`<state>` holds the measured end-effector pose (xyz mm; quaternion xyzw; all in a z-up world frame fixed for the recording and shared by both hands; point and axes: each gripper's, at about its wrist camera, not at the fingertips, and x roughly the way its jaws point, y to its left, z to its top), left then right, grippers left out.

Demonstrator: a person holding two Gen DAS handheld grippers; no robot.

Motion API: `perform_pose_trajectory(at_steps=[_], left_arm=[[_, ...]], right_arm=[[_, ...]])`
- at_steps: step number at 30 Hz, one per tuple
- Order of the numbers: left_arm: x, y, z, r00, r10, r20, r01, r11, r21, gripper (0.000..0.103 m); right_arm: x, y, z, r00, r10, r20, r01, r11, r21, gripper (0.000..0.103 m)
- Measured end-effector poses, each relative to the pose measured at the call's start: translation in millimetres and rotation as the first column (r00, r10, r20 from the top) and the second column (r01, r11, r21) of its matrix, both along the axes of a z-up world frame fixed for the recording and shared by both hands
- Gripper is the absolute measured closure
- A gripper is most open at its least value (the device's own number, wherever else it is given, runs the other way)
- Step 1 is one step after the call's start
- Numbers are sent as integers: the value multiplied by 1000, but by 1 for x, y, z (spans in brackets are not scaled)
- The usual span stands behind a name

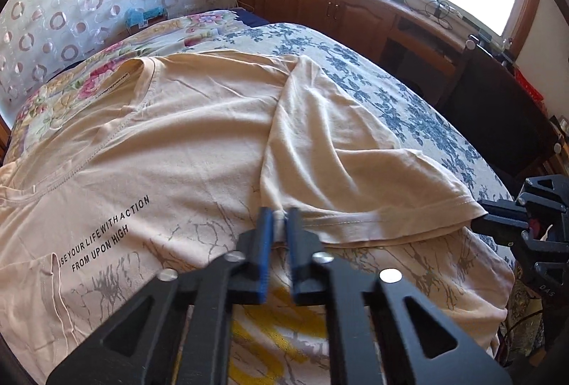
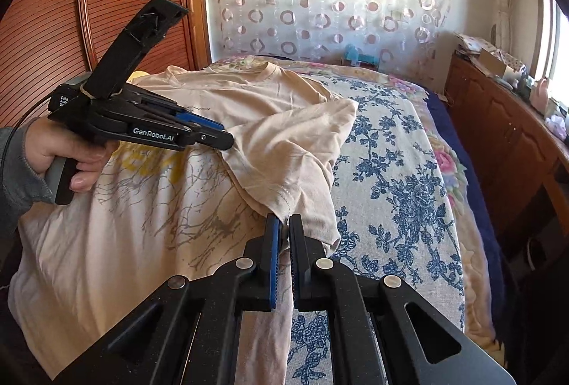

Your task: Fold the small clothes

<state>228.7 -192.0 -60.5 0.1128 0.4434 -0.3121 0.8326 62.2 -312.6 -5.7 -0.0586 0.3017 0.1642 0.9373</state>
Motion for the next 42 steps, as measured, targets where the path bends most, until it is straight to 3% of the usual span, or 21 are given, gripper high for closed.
perform_pose_trajectory(at_steps=[7, 14, 16, 17, 19, 21, 23, 24, 26, 29, 37, 42], left_arm=[[-2, 31, 34, 997, 42, 69, -39, 998, -46, 99], [6, 51, 36, 993, 91, 74, -90, 996, -29, 99], [5, 57, 34, 994, 92, 65, -90, 995, -34, 98], [5, 59, 34, 994, 92, 63, -90, 995, -34, 98], [0, 65, 33, 995, 84, 61, -82, 996, -41, 97], [-6, 70, 32, 996, 74, 59, -72, 996, -45, 83], [-14, 76, 30, 995, 69, 72, -66, 997, -38, 60], [-19, 79, 27, 994, 66, 86, -64, 998, -24, 57], [-23, 82, 21, 993, 61, 98, -62, 998, 7, 35], [-24, 85, 11, 992, 72, 99, -77, 996, 45, 28], [-23, 90, -11, 995, 84, 56, -88, 993, 81, 27], [-26, 92, -14, 992, 97, 85, -102, 993, 57, 25]], right_arm=[[-5, 7, 7, 998, 56, 7, -56, 997, 46, 98], [0, 31, 7, 990, 138, -13, -136, 988, 75, 97], [2, 36, 6, 990, 138, -15, -136, 988, 66, 83], [3, 38, 6, 991, 135, -16, -133, 989, 64, 70], [5, 35, 6, 992, 123, -14, -121, 990, 68, 64], [9, 31, 5, 994, 111, -15, -109, 992, 70, 58], [13, 30, 3, 996, 84, -12, -83, 995, 56, 56], [15, 28, 1, 997, 75, -12, -74, 996, 55, 55], [20, 27, -1, 998, 56, -17, -55, 997, 59, 55], [24, 26, -6, 999, 37, -23, -36, 997, 62, 55], [32, 27, -11, 999, 30, -33, -28, 998, 58, 55], [34, 26, -8, 999, 28, -30, -27, 998, 52, 54]])
